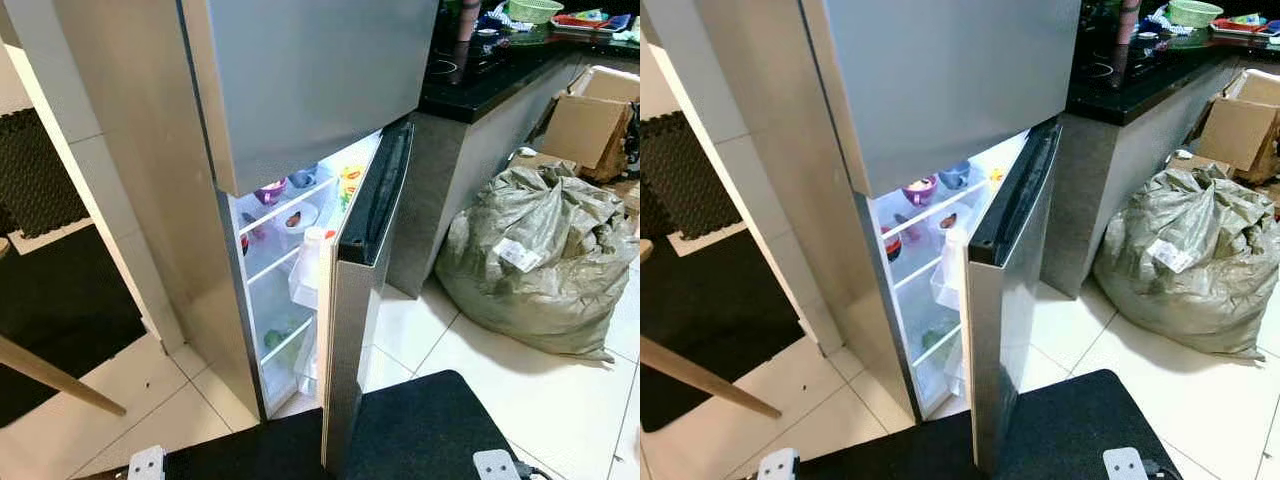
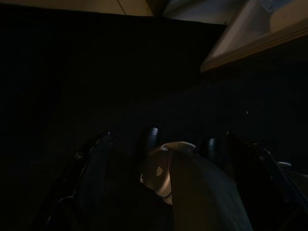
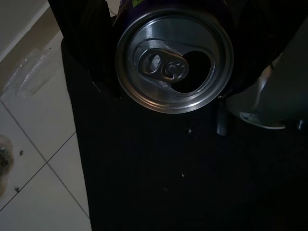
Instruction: Restocking fridge
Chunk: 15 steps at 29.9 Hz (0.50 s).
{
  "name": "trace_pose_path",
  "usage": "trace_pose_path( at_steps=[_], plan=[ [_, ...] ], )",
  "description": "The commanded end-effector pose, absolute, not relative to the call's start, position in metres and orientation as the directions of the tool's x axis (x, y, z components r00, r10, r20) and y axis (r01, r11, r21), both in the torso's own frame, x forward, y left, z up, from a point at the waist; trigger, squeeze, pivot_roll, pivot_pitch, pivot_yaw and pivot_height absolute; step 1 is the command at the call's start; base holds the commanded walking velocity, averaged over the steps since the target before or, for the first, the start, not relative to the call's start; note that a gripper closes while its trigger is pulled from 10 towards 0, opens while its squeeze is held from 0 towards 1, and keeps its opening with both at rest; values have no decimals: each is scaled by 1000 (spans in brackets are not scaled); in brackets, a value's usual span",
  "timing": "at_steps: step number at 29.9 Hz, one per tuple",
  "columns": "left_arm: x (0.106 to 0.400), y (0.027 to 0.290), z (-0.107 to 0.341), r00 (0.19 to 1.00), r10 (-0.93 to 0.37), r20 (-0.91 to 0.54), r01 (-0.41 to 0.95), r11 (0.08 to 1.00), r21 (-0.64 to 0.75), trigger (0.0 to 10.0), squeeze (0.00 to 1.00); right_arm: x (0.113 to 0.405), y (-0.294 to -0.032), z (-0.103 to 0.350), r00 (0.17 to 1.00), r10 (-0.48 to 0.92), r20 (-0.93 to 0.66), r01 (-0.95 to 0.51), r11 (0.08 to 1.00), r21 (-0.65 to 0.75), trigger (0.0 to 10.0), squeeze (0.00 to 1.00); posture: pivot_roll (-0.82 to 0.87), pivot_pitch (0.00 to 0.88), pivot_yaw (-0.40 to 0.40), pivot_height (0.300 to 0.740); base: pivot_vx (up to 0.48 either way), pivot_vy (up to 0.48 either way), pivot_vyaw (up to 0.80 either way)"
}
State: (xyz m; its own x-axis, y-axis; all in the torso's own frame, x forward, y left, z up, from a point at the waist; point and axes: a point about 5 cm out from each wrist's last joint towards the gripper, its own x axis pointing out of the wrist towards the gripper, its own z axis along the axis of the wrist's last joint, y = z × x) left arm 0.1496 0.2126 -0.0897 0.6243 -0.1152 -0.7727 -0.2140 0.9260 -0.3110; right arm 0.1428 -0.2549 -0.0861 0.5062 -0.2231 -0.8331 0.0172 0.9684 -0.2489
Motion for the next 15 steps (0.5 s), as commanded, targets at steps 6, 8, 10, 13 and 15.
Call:
trace_pose_path(
  at_steps=[6,8,10,13,15],
  plan=[
    [160,221,-84,664,-44,-746,-312,891,-330,10000,0,138,-244,-91,483,-200,-853,8,975,-223,10000,0,-45,9,9,740,0,0,0],
    [162,220,-84,671,-45,-740,-320,883,-344,10000,0,140,-244,-91,486,-197,-852,10,976,-219,10000,0,-45,8,8,740,0,0,0],
    [161,216,-84,673,-69,-736,-312,876,-368,10000,0,143,-244,-90,491,-194,-849,11,976,-217,10000,0,-47,4,7,740,0,-232,0],
    [159,212,-86,668,-90,-739,-302,875,-379,10000,0,144,-244,-89,495,-194,-847,14,977,-215,10000,0,-47,4,7,740,0,-466,0],
    [157,209,-87,662,-97,-743,-297,877,-379,10000,0,144,-244,-89,495,-193,-847,14,977,-214,10000,0,-47,4,7,740,0,-469,0]
  ],
)
